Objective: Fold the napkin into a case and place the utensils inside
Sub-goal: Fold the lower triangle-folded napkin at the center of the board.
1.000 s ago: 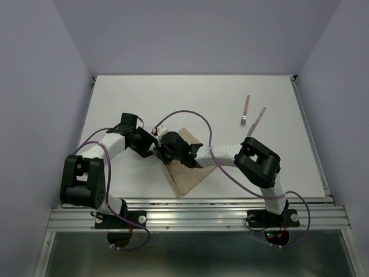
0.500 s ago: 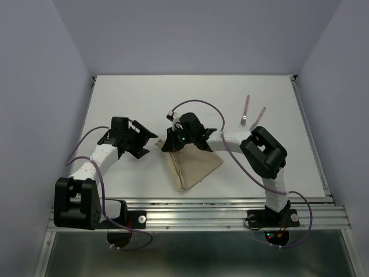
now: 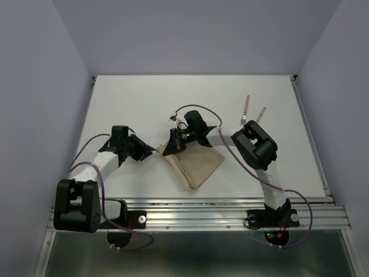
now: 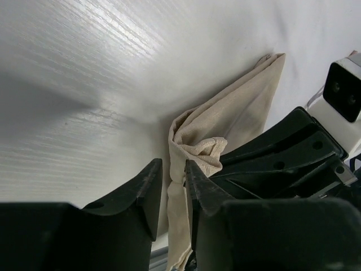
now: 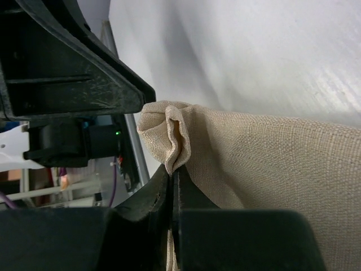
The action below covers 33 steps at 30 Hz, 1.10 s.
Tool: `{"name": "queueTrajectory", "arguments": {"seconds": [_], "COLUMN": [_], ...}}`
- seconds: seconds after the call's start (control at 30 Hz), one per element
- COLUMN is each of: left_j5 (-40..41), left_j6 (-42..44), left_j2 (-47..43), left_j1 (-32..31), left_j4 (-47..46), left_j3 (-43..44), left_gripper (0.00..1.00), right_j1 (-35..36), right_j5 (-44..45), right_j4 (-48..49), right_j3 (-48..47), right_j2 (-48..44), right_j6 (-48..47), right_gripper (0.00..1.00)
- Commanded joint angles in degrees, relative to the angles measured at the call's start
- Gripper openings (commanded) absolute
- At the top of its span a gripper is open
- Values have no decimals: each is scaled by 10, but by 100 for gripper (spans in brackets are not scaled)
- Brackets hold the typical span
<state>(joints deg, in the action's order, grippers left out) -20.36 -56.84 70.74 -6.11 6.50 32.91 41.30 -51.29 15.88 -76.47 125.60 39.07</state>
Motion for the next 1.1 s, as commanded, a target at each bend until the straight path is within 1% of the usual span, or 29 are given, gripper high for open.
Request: {"name": "queueTrajectory", "arguments": {"seconds": [0.0, 0.23, 0.33, 0.37, 0.4, 0.43, 0.47, 0.53, 0.67, 0.8, 1.07], "left_j5": [-20, -44, -47, -49, -51, -53, -54, -50, -28, -27, -4], "left_j6": [23, 52, 58, 59, 61, 62, 66, 68, 83, 96, 118], "left_j2": [-19, -11, -6, 1, 4, 7, 10, 12, -12, -21, -1], "left_j1": [1, 0, 0, 0, 0, 0, 0, 0, 0, -1, -4], "left_j4": [-39, -56, -61, -61, -61, -61, -61, -60, -47, -38, -11], "left_j3": [-12, -7, -2, 1, 3, 4, 5, 5, -4, -7, 4], "left_gripper": [31, 29, 19, 17, 11, 6, 6, 0, 0, 0, 0], "right_j1": [-6, -6, -6, -6, -6, -11, -11, -11, -11, -11, -17], "right_j5": [-69, -84, -92, -94, -94, -96, -99, -99, -100, -102, -113], "right_j4": [45, 45, 57, 60, 66, 69, 71, 76, 87, 100, 134], "right_j3": [-41, -53, -54, -53, -54, -54, -54, -54, -51, -52, -50], "right_j2": [18, 48, 54, 55, 58, 58, 61, 64, 67, 70, 79], "right_j6": [49, 74, 86, 89, 96, 96, 102, 107, 116, 128, 158], "right_gripper": [1, 1, 1, 1, 1, 1, 1, 1, 1, 1, 1]}}
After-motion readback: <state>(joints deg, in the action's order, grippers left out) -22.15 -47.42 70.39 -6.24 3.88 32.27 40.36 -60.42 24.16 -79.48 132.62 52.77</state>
